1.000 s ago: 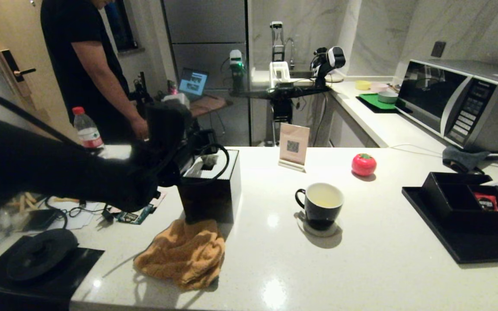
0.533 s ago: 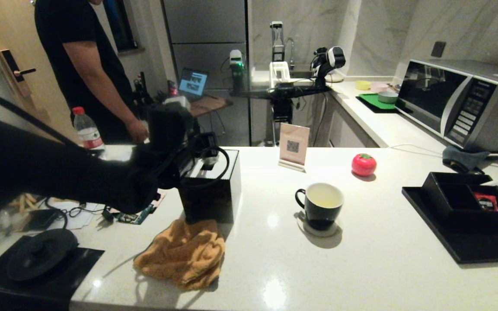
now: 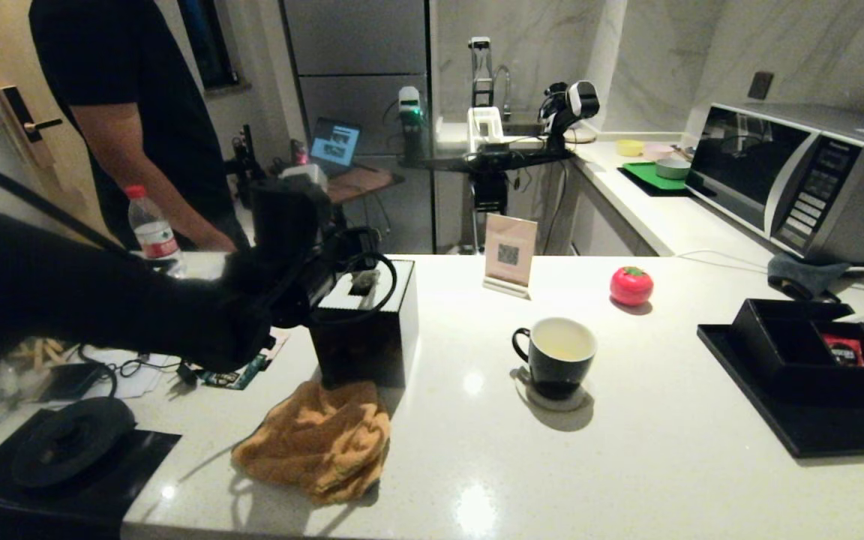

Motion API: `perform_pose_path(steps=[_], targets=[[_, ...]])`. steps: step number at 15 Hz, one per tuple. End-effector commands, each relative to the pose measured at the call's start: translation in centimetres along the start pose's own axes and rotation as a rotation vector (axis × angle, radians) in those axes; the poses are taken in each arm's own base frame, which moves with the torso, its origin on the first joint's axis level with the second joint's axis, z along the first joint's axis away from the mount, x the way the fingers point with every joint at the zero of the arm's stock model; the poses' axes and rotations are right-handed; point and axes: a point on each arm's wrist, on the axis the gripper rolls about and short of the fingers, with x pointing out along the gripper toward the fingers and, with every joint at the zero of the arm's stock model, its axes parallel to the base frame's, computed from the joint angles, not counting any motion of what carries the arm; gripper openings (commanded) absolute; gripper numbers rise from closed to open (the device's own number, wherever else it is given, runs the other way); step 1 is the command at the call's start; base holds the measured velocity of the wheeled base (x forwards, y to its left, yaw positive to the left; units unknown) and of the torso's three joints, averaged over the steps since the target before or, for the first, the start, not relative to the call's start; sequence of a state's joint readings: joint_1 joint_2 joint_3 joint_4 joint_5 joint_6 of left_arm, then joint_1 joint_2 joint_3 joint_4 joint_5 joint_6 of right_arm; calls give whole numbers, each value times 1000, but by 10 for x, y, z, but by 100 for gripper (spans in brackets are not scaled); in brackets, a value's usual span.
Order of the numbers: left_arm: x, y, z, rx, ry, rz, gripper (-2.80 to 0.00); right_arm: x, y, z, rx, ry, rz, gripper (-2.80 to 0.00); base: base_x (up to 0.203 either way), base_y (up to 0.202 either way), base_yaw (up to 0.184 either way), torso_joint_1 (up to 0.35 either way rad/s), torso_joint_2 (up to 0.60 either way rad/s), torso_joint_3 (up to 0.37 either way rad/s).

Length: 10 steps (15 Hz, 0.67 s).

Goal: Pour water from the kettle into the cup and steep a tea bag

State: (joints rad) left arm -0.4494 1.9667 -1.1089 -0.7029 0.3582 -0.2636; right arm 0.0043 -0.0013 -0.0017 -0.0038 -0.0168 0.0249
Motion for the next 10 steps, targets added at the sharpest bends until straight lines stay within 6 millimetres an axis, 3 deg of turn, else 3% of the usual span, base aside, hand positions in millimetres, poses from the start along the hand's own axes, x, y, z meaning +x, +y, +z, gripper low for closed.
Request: perform_pose_path(steps=[1, 5, 10], targets=[[-7, -1, 9, -12, -24, -8, 0, 0, 0, 0, 0, 1, 0, -280, 0, 0, 0, 0, 0, 0], [-25, 0, 14, -13, -27, -19, 0, 0, 0, 0, 0, 1, 0, -280, 0, 0, 0, 0, 0, 0], [-35, 11, 5, 3, 13, 5, 0, 0, 0, 0, 0, 1, 0, -280, 0, 0, 0, 0, 0, 0]])
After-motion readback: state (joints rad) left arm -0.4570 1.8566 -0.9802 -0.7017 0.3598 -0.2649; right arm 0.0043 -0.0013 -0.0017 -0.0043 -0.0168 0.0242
